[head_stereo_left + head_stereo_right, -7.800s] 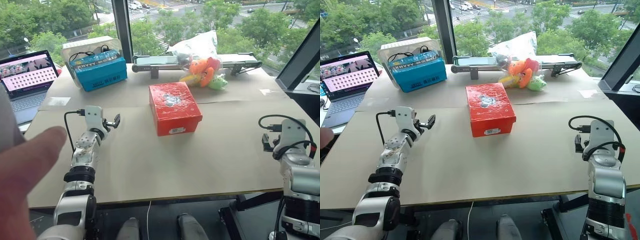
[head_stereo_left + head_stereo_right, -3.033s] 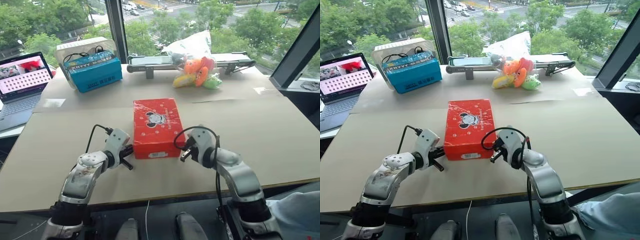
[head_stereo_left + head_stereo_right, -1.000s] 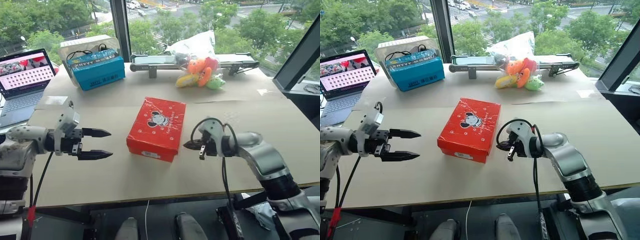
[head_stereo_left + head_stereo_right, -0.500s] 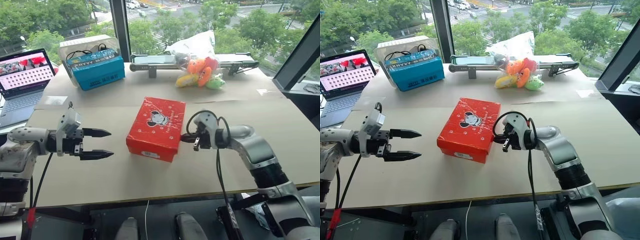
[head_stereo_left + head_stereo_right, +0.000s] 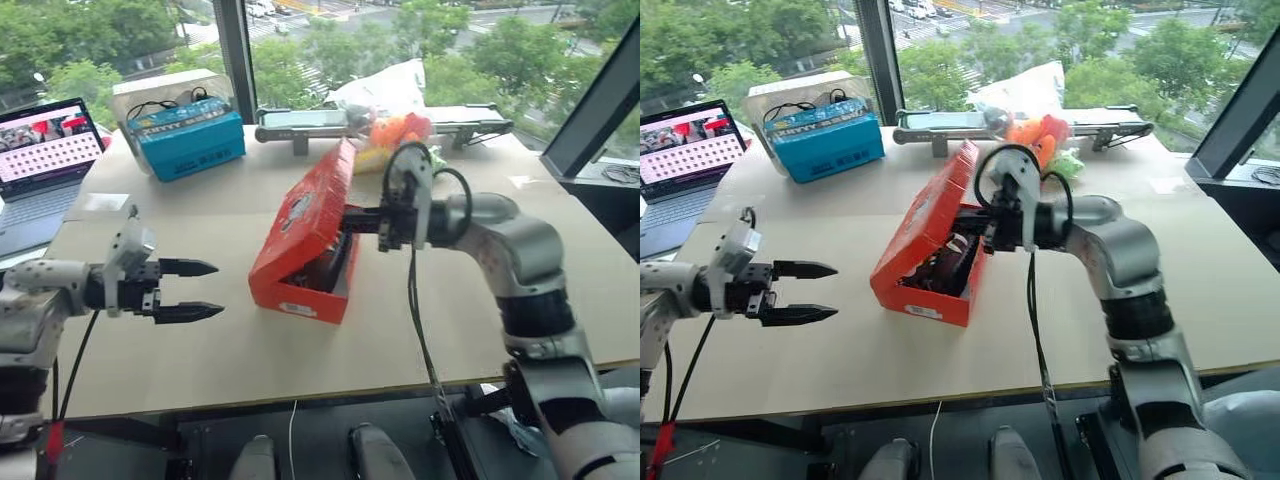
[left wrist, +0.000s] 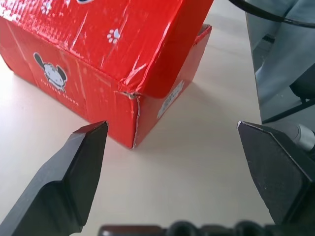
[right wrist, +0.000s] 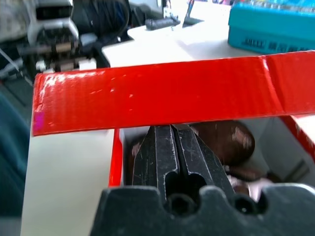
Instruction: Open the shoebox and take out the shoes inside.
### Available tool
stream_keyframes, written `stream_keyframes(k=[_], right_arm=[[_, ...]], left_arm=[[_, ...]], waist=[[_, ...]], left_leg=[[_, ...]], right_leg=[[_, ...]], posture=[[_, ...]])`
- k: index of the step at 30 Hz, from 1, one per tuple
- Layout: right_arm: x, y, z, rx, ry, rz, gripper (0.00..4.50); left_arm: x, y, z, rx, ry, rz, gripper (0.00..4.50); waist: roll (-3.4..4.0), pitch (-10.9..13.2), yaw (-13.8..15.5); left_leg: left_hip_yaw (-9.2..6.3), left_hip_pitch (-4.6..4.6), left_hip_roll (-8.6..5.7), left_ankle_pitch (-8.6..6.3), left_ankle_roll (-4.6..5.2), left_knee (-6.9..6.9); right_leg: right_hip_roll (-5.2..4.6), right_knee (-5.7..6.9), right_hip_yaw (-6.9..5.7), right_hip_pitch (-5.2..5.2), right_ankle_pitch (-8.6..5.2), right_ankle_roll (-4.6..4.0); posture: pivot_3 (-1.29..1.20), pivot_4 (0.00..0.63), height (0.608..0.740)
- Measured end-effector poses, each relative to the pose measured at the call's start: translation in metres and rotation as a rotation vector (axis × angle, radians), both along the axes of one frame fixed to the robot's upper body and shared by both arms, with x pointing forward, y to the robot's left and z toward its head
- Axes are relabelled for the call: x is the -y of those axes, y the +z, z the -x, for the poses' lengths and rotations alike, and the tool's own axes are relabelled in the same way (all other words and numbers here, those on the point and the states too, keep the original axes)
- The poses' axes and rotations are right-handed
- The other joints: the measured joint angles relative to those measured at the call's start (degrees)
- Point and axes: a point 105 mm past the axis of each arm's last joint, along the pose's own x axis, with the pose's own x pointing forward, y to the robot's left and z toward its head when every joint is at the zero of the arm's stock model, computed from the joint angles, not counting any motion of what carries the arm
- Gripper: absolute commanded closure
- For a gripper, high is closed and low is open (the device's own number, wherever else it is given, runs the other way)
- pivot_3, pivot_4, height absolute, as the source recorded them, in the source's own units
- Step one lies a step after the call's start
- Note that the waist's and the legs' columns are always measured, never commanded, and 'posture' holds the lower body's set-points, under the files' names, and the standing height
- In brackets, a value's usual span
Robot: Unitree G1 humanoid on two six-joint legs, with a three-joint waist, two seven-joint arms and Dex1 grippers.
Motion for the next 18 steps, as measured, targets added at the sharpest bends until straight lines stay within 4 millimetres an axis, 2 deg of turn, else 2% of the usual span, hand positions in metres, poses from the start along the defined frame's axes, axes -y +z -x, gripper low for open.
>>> stream_keyframes(k=[2, 4, 6, 10, 14, 18], right_arm=[[-0.016, 0.012, -0.004, 0.029, 0.019, -0.033, 4.50], [-0.026, 0.015, -0.009, 0.037, 0.027, -0.044, 4.50], [-0.039, 0.010, -0.019, 0.025, 0.021, -0.036, 4.50], [-0.062, 0.006, -0.029, 0.011, 0.037, -0.044, 4.50], [-0.094, 0.007, -0.030, 0.025, 0.071, -0.051, 4.50], [-0.116, -0.001, -0.031, 0.007, 0.076, -0.049, 4.50]], left_arm=[[-0.007, 0.008, 0.003, 0.019, 0.035, 0.012, 0.01], [-0.016, 0.013, 0.005, 0.033, 0.077, 0.009, 0.01], [-0.027, 0.018, 0.010, 0.037, 0.121, 0.011, 0.01], [-0.035, 0.023, 0.018, 0.044, 0.152, 0.009, 0.01], [-0.039, 0.023, 0.023, 0.037, 0.167, 0.005, 0.01], [-0.038, 0.024, 0.026, 0.041, 0.161, 0.010, 0.01]], waist=[[0.00, 0.00, 0.00], [0.01, 0.00, 0.17], [0.03, 0.02, 0.16], [0.06, 0.03, 0.21], [0.07, 0.05, 0.07], [0.10, 0.06, 0.14]], left_leg=[[-0.03, 0.03, 0.07, 0.00, 0.00, -0.07], [-0.07, 0.03, 0.07, 0.00, 0.00, -0.10], [-0.07, 0.01, 0.06, 0.00, 0.00, -0.13], [-0.08, -0.01, 0.06, 0.00, 0.00, -0.22], [-0.12, 0.00, 0.08, 0.00, -0.01, -0.28], [-0.17, -0.02, 0.08, 0.00, -0.01, -0.30]], right_leg=[[0.03, 0.01, -0.10, 0.00, -0.02, -0.06], [0.03, 0.02, -0.17, 0.01, -0.04, -0.09], [0.01, -0.01, -0.17, 0.00, -0.02, -0.12], [0.00, -0.02, -0.20, -0.04, 0.12, -0.38], [0.02, -0.01, -0.26, -0.06, 0.11, -0.44], [0.02, -0.01, -0.30, -0.06, 0.10, -0.47]], posture=[[0.00, 0.150, 0.706], [0.00, 0.150, 0.706], [0.00, 0.150, 0.706], [0.00, 0.150, 0.706], [0.00, 0.150, 0.706], [0.00, 0.150, 0.706]])
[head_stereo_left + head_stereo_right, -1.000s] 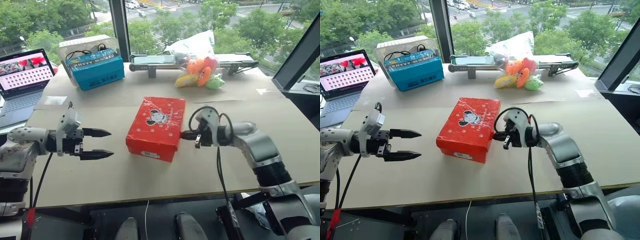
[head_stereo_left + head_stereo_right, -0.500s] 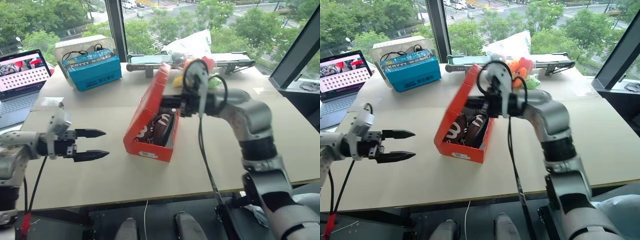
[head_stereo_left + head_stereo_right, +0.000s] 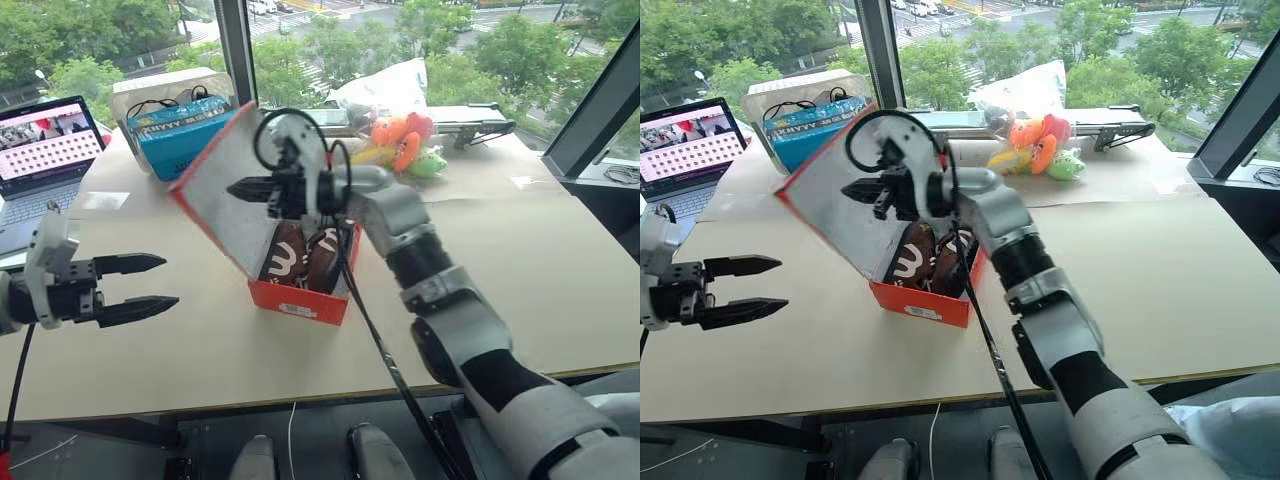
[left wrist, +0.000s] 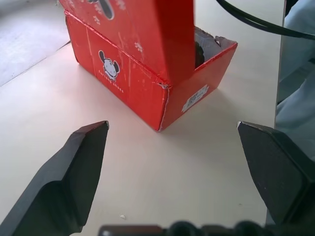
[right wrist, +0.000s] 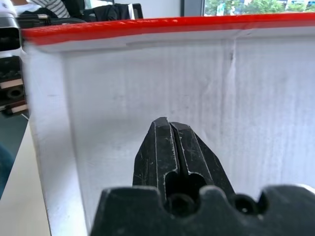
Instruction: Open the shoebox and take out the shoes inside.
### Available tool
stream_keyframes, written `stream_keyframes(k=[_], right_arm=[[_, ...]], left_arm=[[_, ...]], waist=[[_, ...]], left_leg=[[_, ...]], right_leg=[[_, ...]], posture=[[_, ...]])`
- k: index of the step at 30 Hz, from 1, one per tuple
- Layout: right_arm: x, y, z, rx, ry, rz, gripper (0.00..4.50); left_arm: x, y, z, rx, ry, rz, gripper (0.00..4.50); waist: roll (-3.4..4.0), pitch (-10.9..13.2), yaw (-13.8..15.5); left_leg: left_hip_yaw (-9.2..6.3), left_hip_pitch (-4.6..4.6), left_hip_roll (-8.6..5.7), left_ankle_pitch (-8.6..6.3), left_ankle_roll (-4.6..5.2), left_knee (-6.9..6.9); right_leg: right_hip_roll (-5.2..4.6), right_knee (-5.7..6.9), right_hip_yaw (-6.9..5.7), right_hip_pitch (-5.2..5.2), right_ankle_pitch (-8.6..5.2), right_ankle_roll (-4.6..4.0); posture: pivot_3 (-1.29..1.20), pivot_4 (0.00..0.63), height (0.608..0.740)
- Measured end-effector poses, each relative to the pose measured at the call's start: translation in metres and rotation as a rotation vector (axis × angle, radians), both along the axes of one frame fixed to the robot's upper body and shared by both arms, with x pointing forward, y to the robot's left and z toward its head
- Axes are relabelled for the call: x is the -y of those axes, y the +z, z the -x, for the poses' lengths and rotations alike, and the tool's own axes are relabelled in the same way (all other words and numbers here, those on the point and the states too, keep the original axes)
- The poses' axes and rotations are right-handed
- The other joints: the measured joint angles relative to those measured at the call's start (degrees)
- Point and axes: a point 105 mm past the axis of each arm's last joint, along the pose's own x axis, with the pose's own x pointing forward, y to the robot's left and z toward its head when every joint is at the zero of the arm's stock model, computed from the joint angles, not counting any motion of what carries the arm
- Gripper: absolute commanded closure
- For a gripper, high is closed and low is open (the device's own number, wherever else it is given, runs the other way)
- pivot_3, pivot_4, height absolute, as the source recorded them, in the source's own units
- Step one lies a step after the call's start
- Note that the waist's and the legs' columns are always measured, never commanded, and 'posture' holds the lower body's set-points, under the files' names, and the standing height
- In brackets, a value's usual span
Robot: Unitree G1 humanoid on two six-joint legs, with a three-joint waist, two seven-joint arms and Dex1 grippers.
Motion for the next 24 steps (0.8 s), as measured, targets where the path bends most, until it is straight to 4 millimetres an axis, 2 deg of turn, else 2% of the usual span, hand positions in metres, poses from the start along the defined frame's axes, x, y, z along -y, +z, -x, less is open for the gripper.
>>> stream_keyframes(k=[4, 7, 9, 12, 14, 16, 20, 24], right_arm=[[0.003, -0.002, -0.002, 0.010, -0.009, 0.013, 4.50], [0.020, 0.003, -0.007, 0.049, -0.050, 0.023, 4.50], [0.041, 0.003, -0.015, 0.067, -0.151, 0.064, 4.50], [0.087, -0.001, -0.023, 0.017, -0.377, 0.164, 4.50], [0.102, -0.002, -0.019, -0.099, -0.474, 0.167, 3.90], [0.109, -0.003, -0.008, -0.172, -0.546, 0.157, 3.34], [0.104, -0.018, 0.017, -0.222, -0.561, 0.182, 1.99], [0.104, -0.025, 0.021, -0.217, -0.581, 0.226, 0.56]], left_arm=[[0.000, 0.001, 0.000, 0.003, 0.000, 0.003, 0.01], [-0.001, 0.001, 0.000, 0.003, 0.000, 0.008, 0.01], [0.000, 0.002, -0.002, 0.009, 0.000, 0.010, 0.01], [0.003, 0.003, -0.008, 0.024, -0.010, 0.005, 0.01], [0.007, -0.001, -0.010, 0.020, -0.022, 0.009, 0.00], [0.014, -0.004, -0.015, 0.023, -0.043, 0.014, 0.00], [0.024, -0.007, -0.021, 0.021, -0.072, 0.022, 0.00], [0.031, -0.004, -0.026, 0.027, -0.100, 0.020, 0.00]], waist=[[0.00, 0.01, 0.18], [0.00, 0.01, 0.17], [-0.01, 0.00, 0.20], [-0.01, 0.00, 0.56], [0.00, 0.01, 0.18], [0.00, 0.01, -0.08], [-0.01, 0.01, -0.13], [-0.01, 0.00, 0.13]], left_leg=[[-0.03, -0.03, -0.03, 0.00, -0.01, 0.00], [-0.05, -0.02, -0.02, 0.00, -0.01, 0.00], [-0.07, -0.03, -0.02, 0.00, -0.01, 0.00], [-0.07, -0.06, -0.06, 0.00, -0.01, 0.00], [-0.04, -0.06, -0.05, 0.00, 0.00, 0.00], [-0.05, -0.02, 0.03, 0.00, 0.00, -0.02], [-0.06, 0.00, 0.05, 0.00, 0.00, -0.02], [-0.06, 0.01, 0.04, 0.00, 0.00, 0.05]], right_leg=[[-0.02, -0.02, -0.03, 0.01, -0.01, 0.00], [-0.02, 0.00, -0.04, 0.01, -0.01, -0.01], [-0.01, 0.02, -0.05, 0.00, -0.02, -0.01], [-0.06, 0.02, -0.05, 0.00, -0.03, -0.04], [-0.04, 0.06, -0.03, -0.06, -0.02, -0.09], [0.05, 0.15, -0.04, -0.08, -0.04, -0.20], [0.08, 0.54, -0.04, -0.21, -0.20, -0.20], [0.07, 0.54, -0.04, -0.17, -0.35, 0.06]], posture=[[0.00, 0.150, 0.706], [0.00, 0.150, 0.706], [0.00, 0.150, 0.706], [0.00, 0.150, 0.706], [0.00, 0.150, 0.706], [0.00, 0.150, 0.706], [0.00, 0.150, 0.706], [0.00, 0.150, 0.706]])
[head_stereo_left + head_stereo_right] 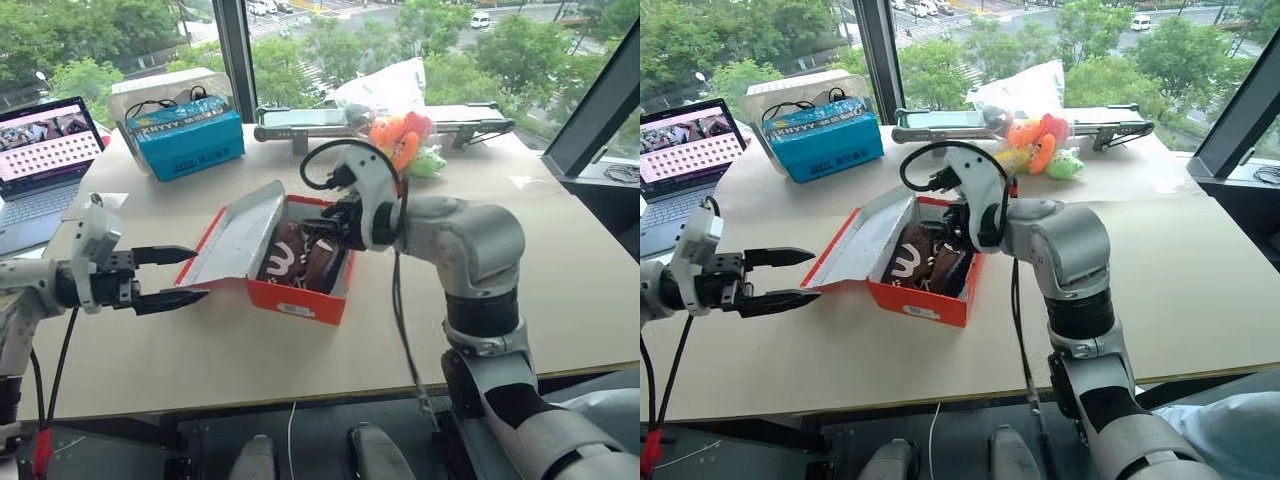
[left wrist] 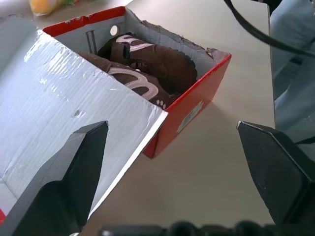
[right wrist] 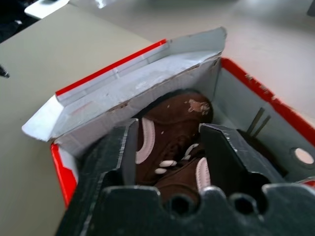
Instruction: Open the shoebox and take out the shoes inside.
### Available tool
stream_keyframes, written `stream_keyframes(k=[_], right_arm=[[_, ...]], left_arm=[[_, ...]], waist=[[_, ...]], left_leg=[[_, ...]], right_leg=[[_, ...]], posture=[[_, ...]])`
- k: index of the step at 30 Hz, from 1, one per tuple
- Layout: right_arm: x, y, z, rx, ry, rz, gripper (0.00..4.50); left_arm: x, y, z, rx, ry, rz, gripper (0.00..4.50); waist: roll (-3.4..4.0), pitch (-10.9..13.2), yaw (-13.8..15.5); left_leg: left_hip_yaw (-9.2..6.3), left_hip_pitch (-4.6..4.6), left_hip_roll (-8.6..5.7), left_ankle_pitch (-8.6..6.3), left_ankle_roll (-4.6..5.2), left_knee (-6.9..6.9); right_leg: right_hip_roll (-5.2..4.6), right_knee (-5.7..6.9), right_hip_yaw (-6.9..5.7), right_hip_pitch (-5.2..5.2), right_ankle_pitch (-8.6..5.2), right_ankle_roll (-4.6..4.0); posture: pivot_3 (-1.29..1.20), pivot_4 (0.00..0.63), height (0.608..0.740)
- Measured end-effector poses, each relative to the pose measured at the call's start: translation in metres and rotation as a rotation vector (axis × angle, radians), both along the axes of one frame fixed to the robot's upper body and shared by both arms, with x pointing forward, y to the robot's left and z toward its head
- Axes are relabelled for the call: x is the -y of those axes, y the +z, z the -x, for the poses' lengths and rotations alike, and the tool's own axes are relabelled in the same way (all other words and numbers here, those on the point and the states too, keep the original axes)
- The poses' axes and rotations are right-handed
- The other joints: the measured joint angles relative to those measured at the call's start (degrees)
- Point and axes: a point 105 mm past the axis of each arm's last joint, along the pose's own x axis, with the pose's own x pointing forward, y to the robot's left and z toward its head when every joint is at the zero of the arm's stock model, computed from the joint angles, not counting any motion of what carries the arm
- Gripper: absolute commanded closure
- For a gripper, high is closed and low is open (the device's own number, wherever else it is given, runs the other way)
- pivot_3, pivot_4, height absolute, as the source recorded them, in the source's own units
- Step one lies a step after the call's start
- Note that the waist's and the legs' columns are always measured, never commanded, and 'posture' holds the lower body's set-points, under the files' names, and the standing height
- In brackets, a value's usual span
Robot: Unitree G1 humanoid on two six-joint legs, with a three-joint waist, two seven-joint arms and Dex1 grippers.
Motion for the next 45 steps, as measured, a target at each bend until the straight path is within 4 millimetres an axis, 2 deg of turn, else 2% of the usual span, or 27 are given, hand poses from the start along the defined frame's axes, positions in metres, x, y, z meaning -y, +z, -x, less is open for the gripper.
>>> stream_keyframes(k=[1, 2, 6, 12, 15, 17, 33, 42, 45], right_arm=[[0.003, -0.001, -0.001, 0.004, -0.014, 0.017, 0.20], [0.005, -0.002, -0.003, 0.009, -0.028, 0.038, 0.03], [0.010, -0.011, -0.008, 0.019, -0.112, 0.131, 0.03], [0.001, -0.049, 0.002, -0.111, -0.168, 0.142, 0.03], [-0.006, -0.049, 0.006, -0.125, -0.186, 0.093, 0.03], [-0.007, -0.055, 0.008, -0.158, -0.211, 0.075, 0.03], [0.015, -0.056, 0.002, -0.154, -0.353, 0.095, 0.03], [0.011, -0.050, 0.002, -0.131, -0.369, 0.090, 0.03], [0.012, -0.054, 0.003, -0.136, -0.375, 0.103, 0.03]], left_arm=[[0.001, 0.000, -0.001, -0.002, -0.005, 0.000, 0.00], [0.001, 0.000, -0.003, -0.006, -0.007, -0.001, 0.00], [0.005, -0.002, -0.006, -0.017, -0.020, -0.004, 0.00], [0.007, 0.001, -0.008, -0.008, -0.029, -0.013, 0.00], [0.007, -0.001, -0.008, -0.012, -0.031, -0.016, 0.00], [0.009, -0.001, -0.009, -0.013, -0.036, -0.018, 0.00], [0.013, 0.004, -0.013, 0.007, -0.035, -0.020, 0.00], [0.015, 0.000, -0.014, -0.002, -0.037, -0.019, 0.00], [0.016, 0.001, -0.014, 0.000, -0.040, -0.014, 0.00]], waist=[[0.00, 0.00, 0.00], [0.00, 0.00, 0.01], [-0.01, 0.00, -0.15], [-0.02, -0.01, -0.11], [-0.05, -0.03, 0.00], [-0.05, -0.03, 0.00], [-0.05, -0.03, 0.01], [-0.05, -0.03, -0.02], [-0.06, -0.04, -0.02]], left_leg=[[0.00, 0.01, -0.01, 0.00, 0.00, 0.00], [0.00, 0.01, 0.00, 0.00, 0.00, 0.00], [0.00, -0.03, 0.00, 0.00, 0.00, -0.02], [0.00, -0.25, 0.00, 0.00, 0.00, -0.03], [-0.02, -0.34, 0.00, 0.00, 0.00, -0.02], [-0.02, -0.40, -0.01, 0.00, 0.00, -0.02], [-0.02, -0.45, -0.01, 0.00, 0.00, -0.01], [-0.02, -0.45, 0.00, 0.00, 0.01, -0.01], [-0.02, -0.44, 0.00, 0.00, 0.01, -0.01]], right_leg=[[-0.01, 0.00, 0.00, 0.01, 0.00, 0.00], [0.00, 0.00, 0.00, 0.00, 0.00, 0.00], [0.00, 0.05, 0.00, -0.08, -0.02, -0.13], [-0.01, 0.19, 0.00, -0.36, 0.00, -0.27], [0.01, 0.26, 0.00, -0.49, 0.06, -0.36], [0.00, 0.27, 0.00, -0.54, 0.06, -0.36], [0.00, 0.25, 0.00, -0.58, 0.05, -0.36], [0.00, 0.26, 0.00, -0.58, 0.05, -0.36], [0.00, 0.26, 0.00, -0.58, 0.05, -0.36]], posture=[[0.00, 0.150, 0.706], [0.00, 0.150, 0.706], [0.00, 0.150, 0.706], [0.00, 0.150, 0.706], [0.00, 0.150, 0.706], [0.00, 0.150, 0.706], [0.00, 0.150, 0.706], [0.00, 0.150, 0.706], [0.00, 0.150, 0.706]])
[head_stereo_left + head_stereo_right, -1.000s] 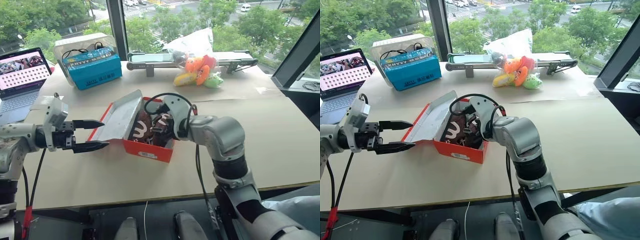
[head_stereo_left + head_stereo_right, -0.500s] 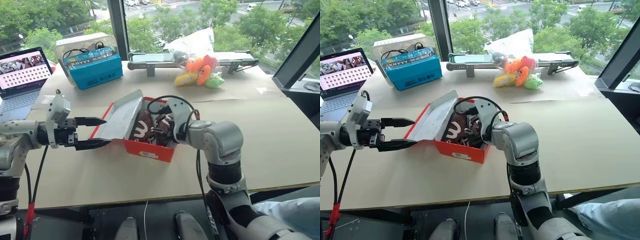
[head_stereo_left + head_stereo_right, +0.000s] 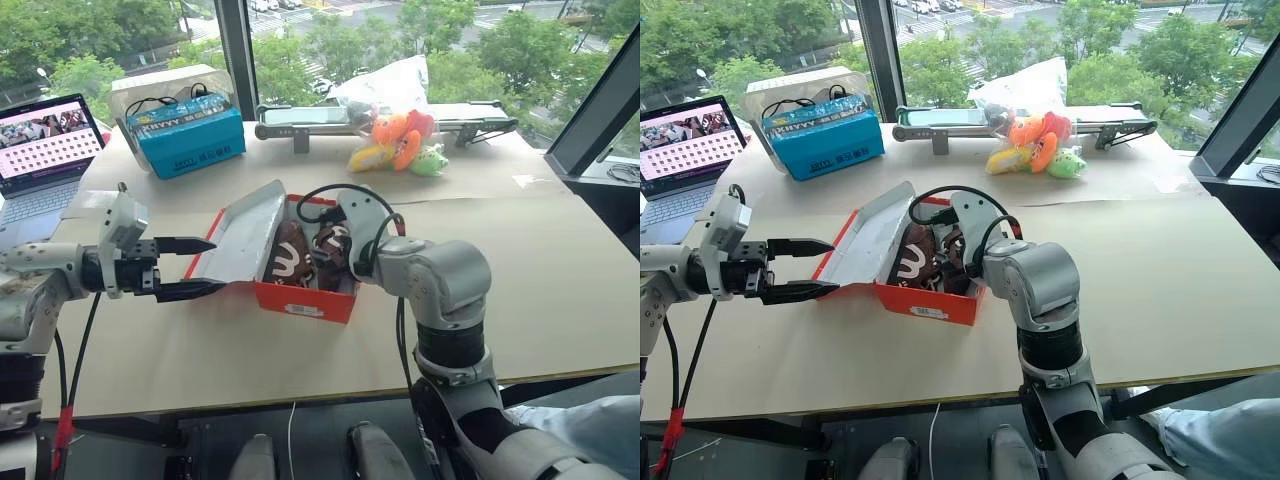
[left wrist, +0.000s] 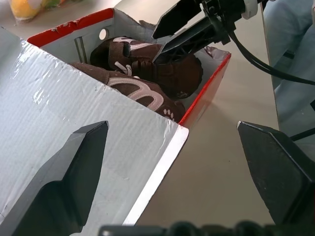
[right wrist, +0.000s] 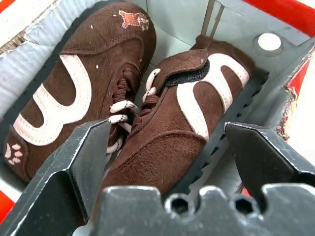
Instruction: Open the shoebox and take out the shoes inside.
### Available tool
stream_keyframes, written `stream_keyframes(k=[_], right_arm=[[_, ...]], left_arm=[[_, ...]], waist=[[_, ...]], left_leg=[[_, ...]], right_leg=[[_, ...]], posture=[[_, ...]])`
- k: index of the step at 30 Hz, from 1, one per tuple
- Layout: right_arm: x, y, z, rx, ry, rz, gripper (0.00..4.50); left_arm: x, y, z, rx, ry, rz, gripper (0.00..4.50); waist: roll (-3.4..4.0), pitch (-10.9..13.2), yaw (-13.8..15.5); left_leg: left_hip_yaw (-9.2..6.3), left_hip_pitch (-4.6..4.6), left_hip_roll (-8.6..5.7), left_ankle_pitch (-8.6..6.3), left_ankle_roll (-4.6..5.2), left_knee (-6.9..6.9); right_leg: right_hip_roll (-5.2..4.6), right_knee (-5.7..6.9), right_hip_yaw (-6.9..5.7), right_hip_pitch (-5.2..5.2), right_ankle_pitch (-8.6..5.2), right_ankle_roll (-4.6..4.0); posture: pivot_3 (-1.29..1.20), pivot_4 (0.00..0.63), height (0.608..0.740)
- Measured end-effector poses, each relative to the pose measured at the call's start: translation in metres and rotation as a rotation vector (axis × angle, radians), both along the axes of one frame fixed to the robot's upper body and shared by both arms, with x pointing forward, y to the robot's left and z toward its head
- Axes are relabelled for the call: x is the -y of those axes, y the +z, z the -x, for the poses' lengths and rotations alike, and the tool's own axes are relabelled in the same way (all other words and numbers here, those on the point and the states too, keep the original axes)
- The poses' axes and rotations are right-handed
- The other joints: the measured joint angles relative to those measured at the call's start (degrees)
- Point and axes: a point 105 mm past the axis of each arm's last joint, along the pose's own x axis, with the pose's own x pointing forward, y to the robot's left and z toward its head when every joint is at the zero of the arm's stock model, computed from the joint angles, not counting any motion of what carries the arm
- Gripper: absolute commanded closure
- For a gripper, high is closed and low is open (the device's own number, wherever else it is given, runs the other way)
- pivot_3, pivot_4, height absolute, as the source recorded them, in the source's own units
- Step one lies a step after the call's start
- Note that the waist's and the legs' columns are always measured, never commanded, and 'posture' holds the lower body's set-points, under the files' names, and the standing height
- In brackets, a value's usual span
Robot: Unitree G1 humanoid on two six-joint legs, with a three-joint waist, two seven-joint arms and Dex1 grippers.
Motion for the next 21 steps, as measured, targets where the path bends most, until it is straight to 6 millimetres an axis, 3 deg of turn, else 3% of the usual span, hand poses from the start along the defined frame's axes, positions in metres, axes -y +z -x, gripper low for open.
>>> stream_keyframes(k=[2, 12, 15, 21], right_arm=[[0.003, -0.012, 0.001, -0.032, -0.007, 0.023, 0.03], [0.003, -0.022, 0.000, -0.012, 0.006, 0.074, 0.03], [0.000, -0.024, 0.000, -0.008, 0.016, 0.084, 0.71], [0.007, -0.024, -0.005, 0.010, -0.008, 0.121, 2.72]], left_arm=[[0.001, 0.000, 0.000, 0.002, -0.003, 0.006, 0.00], [0.002, 0.001, -0.002, 0.005, -0.003, 0.014, 0.00], [0.001, 0.000, -0.002, 0.002, 0.001, 0.017, 0.00], [0.001, 0.000, -0.003, 0.003, 0.001, 0.019, 0.00]], waist=[[-0.02, -0.01, 0.08], [-0.32, -0.21, 0.07], [-0.32, -0.21, 0.07], [-0.32, -0.21, 0.07]], left_leg=[[0.00, 0.00, -0.01, 0.00, 0.00, 0.00], [-0.02, 0.27, -0.01, 0.00, 0.00, 0.00], [-0.03, 0.55, 0.00, 0.00, 0.01, -0.01], [-0.06, 0.69, 0.02, -0.01, 0.01, -0.02]], right_leg=[[0.00, 0.00, 0.00, 0.01, 0.00, 0.00], [-0.01, -0.01, -0.01, 0.29, -0.15, 0.20], [0.00, -0.10, -0.03, 0.62, -0.23, 0.23], [0.01, -0.21, -0.05, 0.82, -0.29, 0.23]], posture=[[0.00, 0.150, 0.706], [0.00, 0.150, 0.706], [0.00, 0.150, 0.706], [0.00, 0.150, 0.706]])
